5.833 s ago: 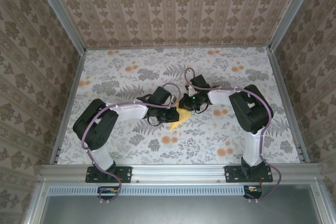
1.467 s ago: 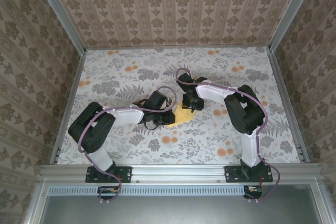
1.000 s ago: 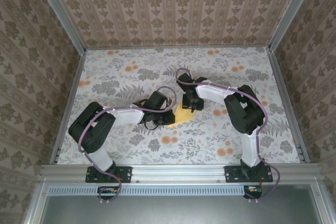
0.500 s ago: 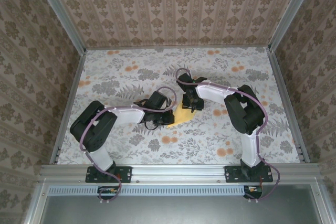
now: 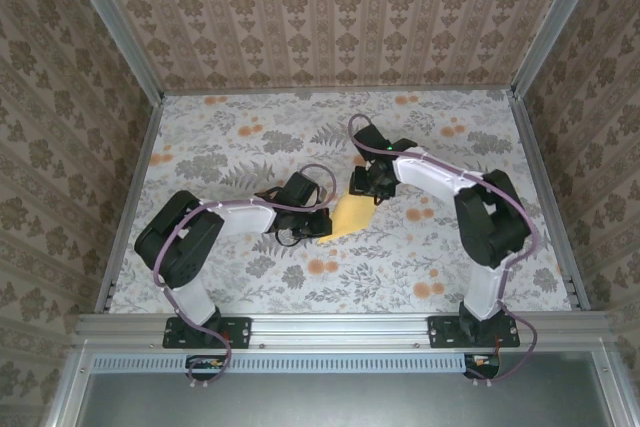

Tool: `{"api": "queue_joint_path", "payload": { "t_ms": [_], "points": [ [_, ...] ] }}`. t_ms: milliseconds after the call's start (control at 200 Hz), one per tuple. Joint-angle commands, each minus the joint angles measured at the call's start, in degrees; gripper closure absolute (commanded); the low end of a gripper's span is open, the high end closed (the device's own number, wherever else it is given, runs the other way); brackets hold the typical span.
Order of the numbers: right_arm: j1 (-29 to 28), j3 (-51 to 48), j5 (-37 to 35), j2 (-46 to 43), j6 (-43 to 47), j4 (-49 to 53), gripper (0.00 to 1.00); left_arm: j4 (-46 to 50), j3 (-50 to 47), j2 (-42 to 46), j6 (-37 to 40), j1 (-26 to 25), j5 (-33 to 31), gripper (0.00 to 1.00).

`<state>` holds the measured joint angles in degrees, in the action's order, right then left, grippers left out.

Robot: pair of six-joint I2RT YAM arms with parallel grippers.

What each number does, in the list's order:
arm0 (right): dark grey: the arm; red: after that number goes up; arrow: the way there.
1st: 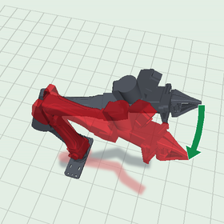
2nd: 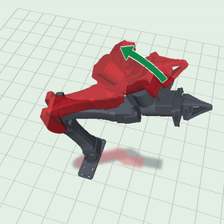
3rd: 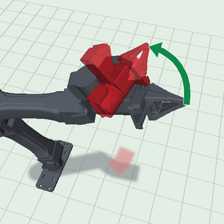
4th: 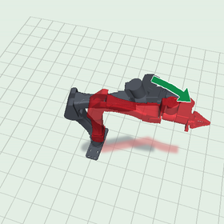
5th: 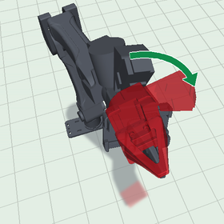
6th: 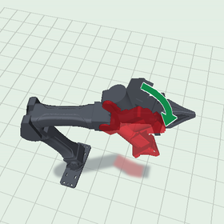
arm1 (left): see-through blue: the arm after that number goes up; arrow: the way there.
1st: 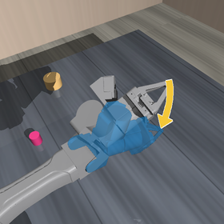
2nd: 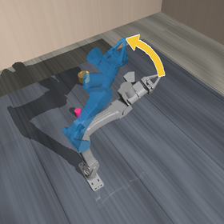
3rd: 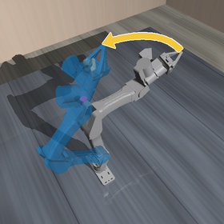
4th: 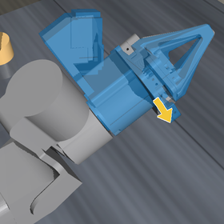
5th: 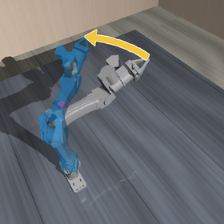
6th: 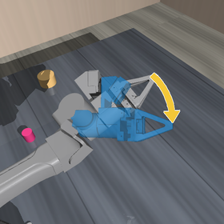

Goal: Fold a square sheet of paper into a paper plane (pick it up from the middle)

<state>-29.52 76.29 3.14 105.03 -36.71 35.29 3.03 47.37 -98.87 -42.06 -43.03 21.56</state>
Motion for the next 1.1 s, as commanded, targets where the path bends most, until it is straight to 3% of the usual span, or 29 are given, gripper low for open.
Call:
{"api": "queue_joint_path", "payload": {
  "t_ms": [0,175,305,820,1095],
  "points": [
    [-0.5,-3.1,10.5,-3.1,3.2,-7.0,0.57,5.9,-0.6,-3.0,-0.2,0.0,-1.2,0.99],
    [-1.8,-8.1,21.0,-0.9,2.5,-15.1,0.79,6.0,-0.7,-3.0,-0.1,0.0,-1.0,1.0],
    [-2.7,-9.0,23.7,1.7,1.5,-18.1,0.87,6.0,-0.6,-3.1,0.0,0.1,-0.9,1.0],
    [-2.8,-11.9,24.1,7.8,2.6,-21.7,0.93,6.5,-0.6,-3.5,-0.7,0.1,-0.8,1.0],
    [4.2,-20.0,28.2,7.7,3.8,-34.6,0.94,6.6,-2.1,-3.8,-1.7,0.4,0.5,1.0]
  ]
}}
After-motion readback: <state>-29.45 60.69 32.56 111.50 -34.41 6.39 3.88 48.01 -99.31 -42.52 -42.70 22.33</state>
